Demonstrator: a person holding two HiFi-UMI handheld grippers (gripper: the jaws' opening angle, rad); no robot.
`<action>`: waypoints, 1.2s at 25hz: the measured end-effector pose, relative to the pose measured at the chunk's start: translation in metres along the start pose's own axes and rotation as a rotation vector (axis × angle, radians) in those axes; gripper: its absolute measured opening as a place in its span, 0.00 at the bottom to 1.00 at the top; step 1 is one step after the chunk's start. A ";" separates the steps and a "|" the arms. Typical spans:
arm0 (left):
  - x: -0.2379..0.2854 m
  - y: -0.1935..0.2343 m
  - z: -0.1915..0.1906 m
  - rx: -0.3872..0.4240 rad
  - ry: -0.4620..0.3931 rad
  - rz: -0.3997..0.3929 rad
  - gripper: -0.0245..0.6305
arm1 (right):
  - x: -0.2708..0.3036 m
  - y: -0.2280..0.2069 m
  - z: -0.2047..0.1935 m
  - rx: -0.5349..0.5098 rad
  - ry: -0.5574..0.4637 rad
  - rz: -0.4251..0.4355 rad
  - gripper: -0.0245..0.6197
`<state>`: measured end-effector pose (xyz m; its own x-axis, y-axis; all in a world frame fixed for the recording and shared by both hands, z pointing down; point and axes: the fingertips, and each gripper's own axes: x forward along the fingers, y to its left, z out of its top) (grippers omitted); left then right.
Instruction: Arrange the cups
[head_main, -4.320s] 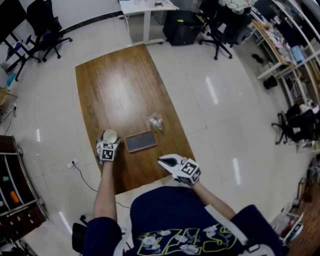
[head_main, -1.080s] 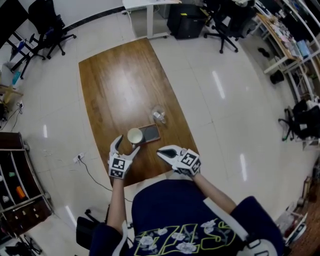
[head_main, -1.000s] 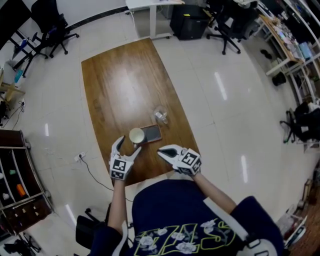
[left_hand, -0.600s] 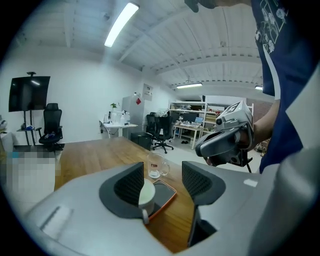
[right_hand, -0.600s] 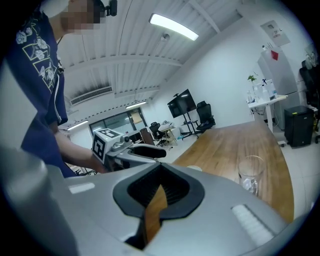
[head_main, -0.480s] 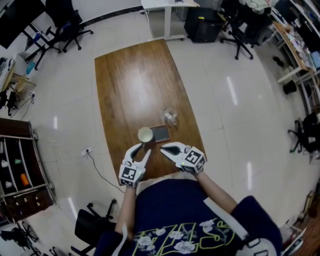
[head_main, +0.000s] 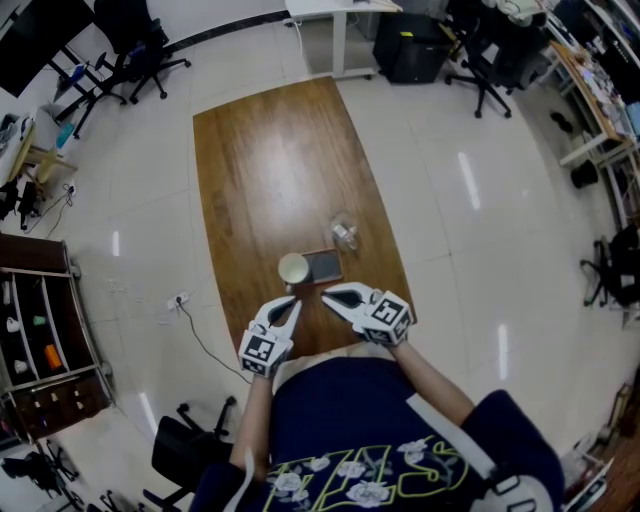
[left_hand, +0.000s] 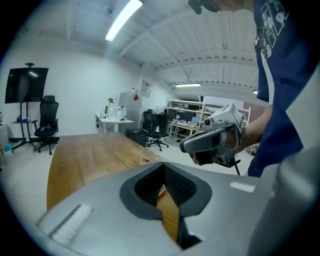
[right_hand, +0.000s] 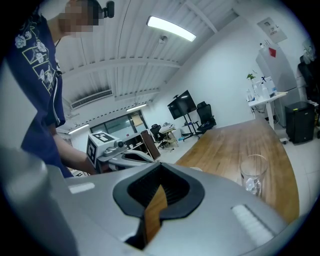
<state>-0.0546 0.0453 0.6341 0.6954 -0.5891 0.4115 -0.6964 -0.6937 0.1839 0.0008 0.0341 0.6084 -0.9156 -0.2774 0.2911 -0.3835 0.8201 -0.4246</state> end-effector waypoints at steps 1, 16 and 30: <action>0.000 0.000 -0.002 -0.012 -0.002 -0.007 0.04 | 0.000 0.000 0.001 0.002 -0.002 -0.001 0.03; 0.007 -0.003 -0.005 -0.062 -0.035 -0.044 0.04 | -0.003 -0.002 0.003 0.031 -0.011 -0.012 0.03; 0.006 -0.009 -0.003 -0.069 -0.071 -0.095 0.04 | 0.001 -0.005 -0.003 0.021 -0.018 -0.011 0.03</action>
<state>-0.0450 0.0491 0.6378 0.7677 -0.5521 0.3252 -0.6359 -0.7188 0.2808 0.0024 0.0313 0.6131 -0.9132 -0.2953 0.2809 -0.3960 0.8062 -0.4396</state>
